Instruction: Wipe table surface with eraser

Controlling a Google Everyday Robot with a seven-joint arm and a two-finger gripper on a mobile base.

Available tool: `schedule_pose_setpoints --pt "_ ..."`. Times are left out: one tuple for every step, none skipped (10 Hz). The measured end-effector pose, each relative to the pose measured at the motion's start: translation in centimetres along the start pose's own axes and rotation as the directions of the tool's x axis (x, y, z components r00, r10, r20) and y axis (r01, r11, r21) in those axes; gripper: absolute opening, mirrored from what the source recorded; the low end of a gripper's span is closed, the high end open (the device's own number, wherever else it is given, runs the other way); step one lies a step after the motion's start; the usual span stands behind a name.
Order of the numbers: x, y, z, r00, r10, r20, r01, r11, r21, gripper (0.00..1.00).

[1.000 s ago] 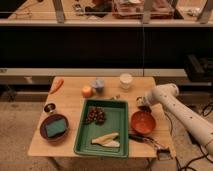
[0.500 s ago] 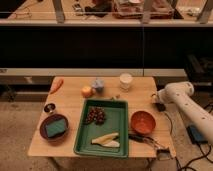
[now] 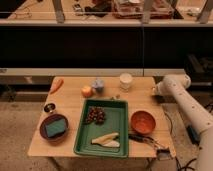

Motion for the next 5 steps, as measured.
schedule_pose_setpoints --pt "0.8 -2.0 0.5 1.000 -0.020 -0.003 0.020 1.000 0.019 0.00" --pt "1.2 -3.9 0.7 0.999 -0.041 -0.007 0.041 0.998 0.037 0.00" --pt "1.5 -5.7 0.7 0.998 -0.062 -0.012 0.062 0.997 0.055 0.00" --pt "1.6 -8.4 0.7 0.995 -0.101 -0.015 0.102 0.992 0.079 0.00" --pt "1.4 -10.1 0.7 0.992 -0.125 -0.016 0.126 0.987 0.098 0.00"
